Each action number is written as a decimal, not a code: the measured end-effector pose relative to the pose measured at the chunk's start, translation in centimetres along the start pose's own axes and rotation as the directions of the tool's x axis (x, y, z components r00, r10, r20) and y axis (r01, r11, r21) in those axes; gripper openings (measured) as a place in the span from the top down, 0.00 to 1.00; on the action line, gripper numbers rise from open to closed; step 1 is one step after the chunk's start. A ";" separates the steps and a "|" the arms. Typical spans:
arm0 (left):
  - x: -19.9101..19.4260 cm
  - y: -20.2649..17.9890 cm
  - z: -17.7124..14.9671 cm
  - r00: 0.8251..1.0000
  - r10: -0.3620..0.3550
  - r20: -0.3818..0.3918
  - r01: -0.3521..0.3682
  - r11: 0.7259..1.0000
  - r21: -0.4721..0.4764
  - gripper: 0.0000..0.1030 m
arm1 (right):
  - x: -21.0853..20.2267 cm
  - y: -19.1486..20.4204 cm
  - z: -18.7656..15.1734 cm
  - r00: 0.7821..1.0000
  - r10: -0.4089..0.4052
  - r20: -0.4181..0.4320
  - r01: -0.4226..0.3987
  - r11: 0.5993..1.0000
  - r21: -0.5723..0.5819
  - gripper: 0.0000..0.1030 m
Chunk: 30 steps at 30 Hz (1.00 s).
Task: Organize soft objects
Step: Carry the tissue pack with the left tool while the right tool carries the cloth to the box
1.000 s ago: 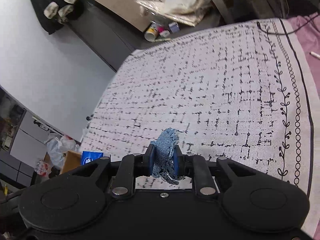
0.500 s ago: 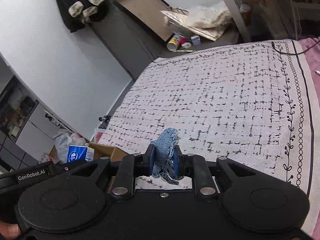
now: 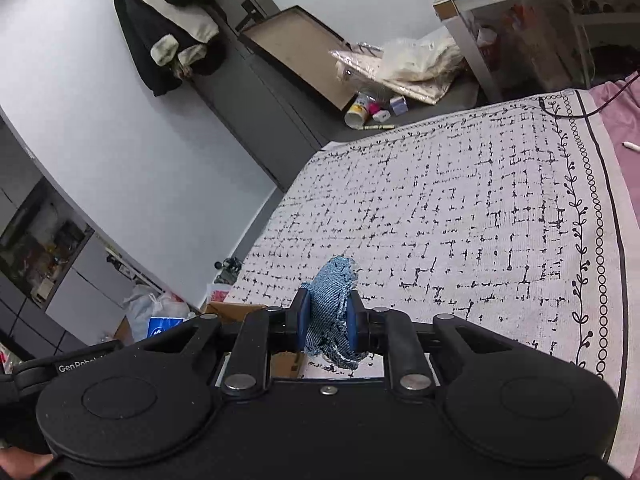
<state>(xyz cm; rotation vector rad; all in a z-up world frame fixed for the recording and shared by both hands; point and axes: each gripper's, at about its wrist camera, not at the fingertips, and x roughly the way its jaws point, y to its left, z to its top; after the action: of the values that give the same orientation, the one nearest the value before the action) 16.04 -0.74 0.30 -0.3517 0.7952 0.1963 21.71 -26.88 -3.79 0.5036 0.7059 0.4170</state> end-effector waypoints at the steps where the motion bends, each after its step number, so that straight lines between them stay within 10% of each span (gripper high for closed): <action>1: -0.2 0.1 0.0 1.000 0.000 0.004 0.000 1.000 0.004 0.48 | -0.1 0.1 -0.1 1.000 0.000 0.005 0.000 1.000 0.003 0.82; 30: 1.1 9.5 0.8 1.000 0.008 -0.029 -0.011 0.996 -0.090 0.48 | 1.9 5.9 -2.9 0.999 0.008 -0.032 -0.012 0.993 -0.120 0.82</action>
<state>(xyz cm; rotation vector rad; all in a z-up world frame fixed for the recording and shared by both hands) 14.41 8.39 -2.18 -0.4372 0.8182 0.2372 19.84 -20.32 -3.29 0.3871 0.7042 0.4745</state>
